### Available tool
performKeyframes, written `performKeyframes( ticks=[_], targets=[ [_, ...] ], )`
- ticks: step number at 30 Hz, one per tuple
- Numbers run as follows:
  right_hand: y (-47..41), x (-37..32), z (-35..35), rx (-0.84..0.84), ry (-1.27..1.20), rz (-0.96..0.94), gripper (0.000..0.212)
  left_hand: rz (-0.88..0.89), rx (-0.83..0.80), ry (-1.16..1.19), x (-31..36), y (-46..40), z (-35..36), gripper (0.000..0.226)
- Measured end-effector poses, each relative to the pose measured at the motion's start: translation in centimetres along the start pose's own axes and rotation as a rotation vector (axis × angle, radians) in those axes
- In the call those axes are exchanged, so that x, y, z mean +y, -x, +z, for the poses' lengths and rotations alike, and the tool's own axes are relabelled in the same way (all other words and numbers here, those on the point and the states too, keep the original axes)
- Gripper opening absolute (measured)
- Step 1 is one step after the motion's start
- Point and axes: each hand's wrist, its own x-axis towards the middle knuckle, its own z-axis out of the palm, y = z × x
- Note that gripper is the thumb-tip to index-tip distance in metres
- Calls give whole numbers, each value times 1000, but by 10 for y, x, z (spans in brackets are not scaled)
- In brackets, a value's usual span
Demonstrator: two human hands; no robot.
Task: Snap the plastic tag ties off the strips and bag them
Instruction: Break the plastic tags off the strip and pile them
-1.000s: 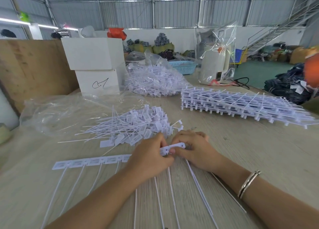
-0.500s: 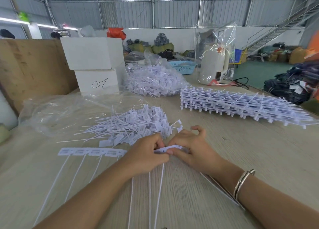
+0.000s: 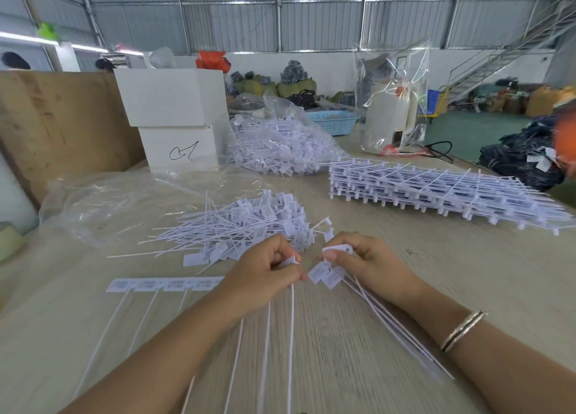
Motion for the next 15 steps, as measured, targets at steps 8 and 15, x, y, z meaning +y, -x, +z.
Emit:
performKeyframes(
  ticks=[8,15],
  targets=[
    [-6,12,11,-17,484,207,7,256,141,-661,-4,2,14,23],
    [-4,13,9,-12,430,223,20,172,38,-840,0,4,-2,35]
  ],
)
